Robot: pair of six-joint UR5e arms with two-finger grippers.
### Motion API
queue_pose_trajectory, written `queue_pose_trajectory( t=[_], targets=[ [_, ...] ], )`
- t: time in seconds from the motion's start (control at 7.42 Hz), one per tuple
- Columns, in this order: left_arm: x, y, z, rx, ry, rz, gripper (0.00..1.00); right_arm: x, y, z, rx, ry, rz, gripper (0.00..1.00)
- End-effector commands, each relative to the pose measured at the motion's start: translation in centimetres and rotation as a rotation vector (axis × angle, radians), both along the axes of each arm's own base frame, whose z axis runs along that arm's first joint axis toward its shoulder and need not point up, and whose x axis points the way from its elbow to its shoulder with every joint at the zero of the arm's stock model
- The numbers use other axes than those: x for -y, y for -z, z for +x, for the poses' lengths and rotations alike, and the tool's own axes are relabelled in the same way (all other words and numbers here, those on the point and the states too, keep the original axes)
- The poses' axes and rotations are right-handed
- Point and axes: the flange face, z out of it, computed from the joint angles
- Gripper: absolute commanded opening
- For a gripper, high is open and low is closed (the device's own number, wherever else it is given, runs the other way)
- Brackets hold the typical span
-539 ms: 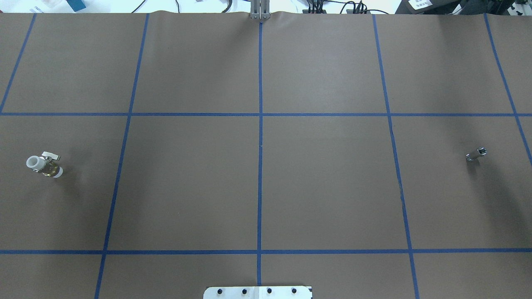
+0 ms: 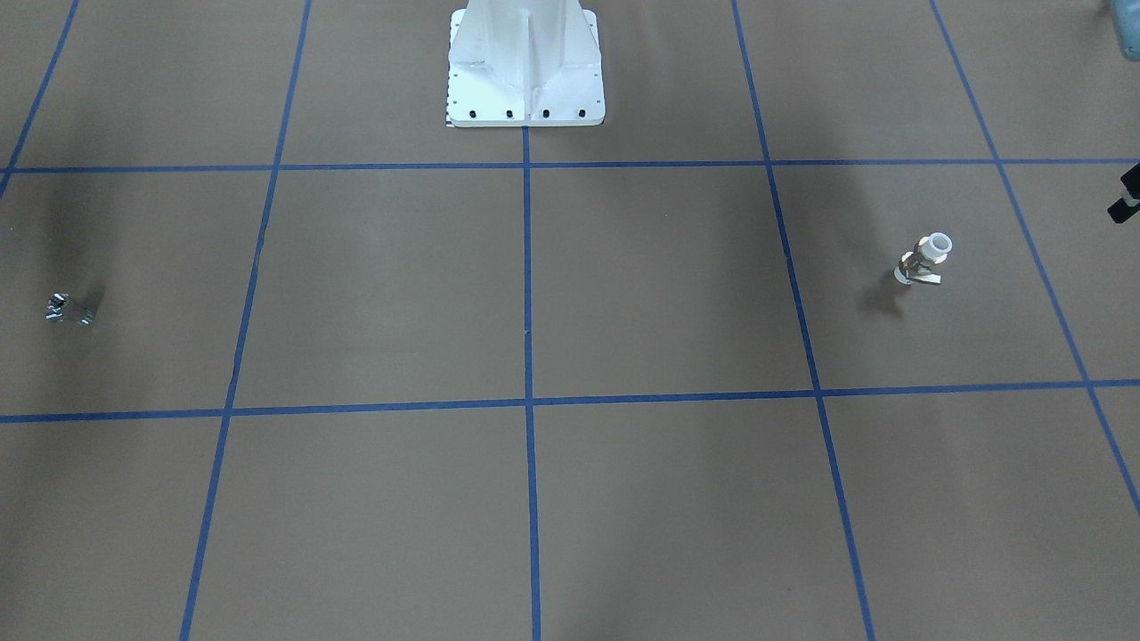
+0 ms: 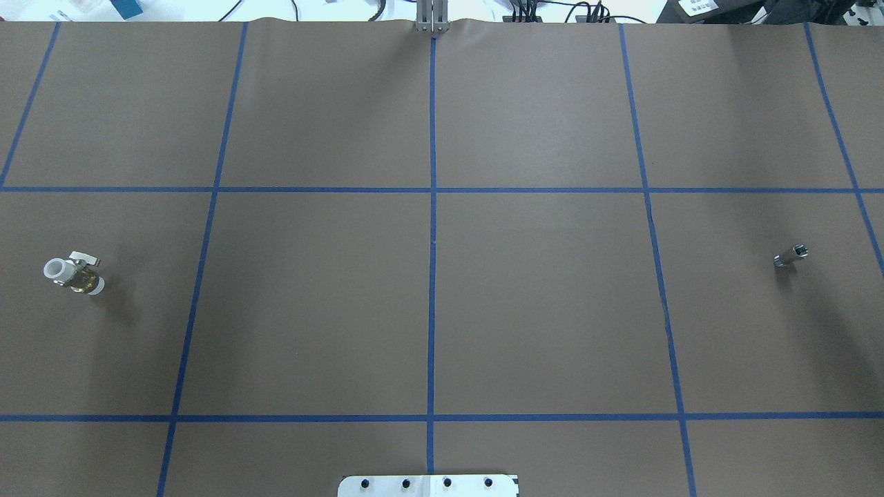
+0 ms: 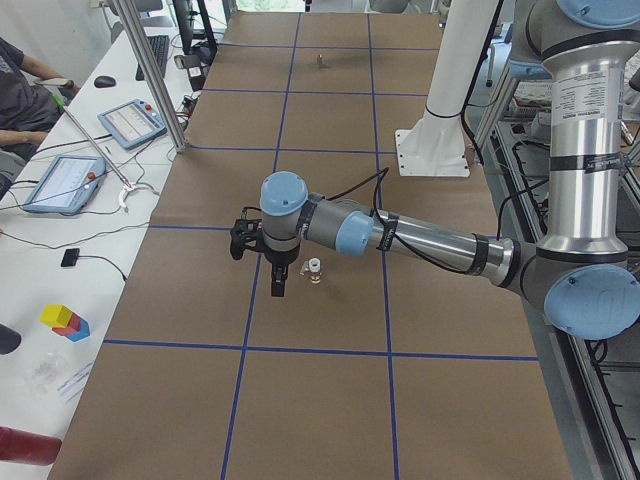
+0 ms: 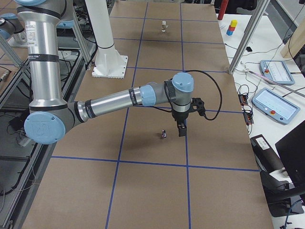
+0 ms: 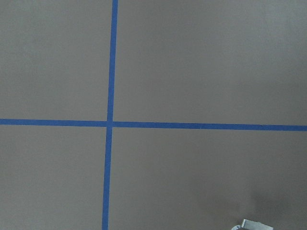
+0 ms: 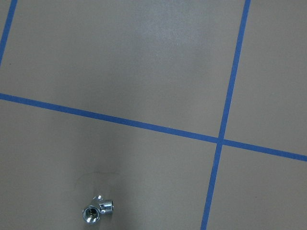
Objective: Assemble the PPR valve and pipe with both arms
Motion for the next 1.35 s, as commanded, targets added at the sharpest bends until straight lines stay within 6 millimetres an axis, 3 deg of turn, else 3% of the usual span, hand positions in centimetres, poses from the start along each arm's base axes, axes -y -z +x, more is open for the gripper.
queue_pose_trajectory(
  t=[0.0, 0.4, 0.67, 0.81, 1.08, 1.21],
  targets=[
    [-1.3, -1.7, -0.1, 0.002, -0.001, -0.031, 1.00, -0.3, -0.4, 0.0, -0.001, 0.000, -0.007, 1.00],
    [-1.6, 0.1, 0.4, -0.075, -0.027, 0.070, 1.00, -0.2, -0.6, -0.5, 0.003, 0.008, -0.013, 1.00],
    [-2.6, -0.5, 0.5, -0.085, -0.029, 0.087, 1.00, -0.1, -0.3, -1.6, 0.005, 0.023, -0.013, 1.00],
    [-2.3, -0.2, 3.0, -0.083, -0.059, 0.067, 1.00, 0.3, 1.5, -3.4, 0.012, 0.050, 0.023, 1.00],
    [-0.9, 2.6, 12.1, -0.033, -0.065, 0.005, 1.00, 0.4, 1.1, -3.4, 0.009, 0.053, 0.017, 1.00],
    [-1.5, 3.0, 15.9, 0.015, -0.070, 0.047, 1.00, 0.4, 0.9, -3.5, 0.009, 0.055, 0.015, 1.00]
  ],
)
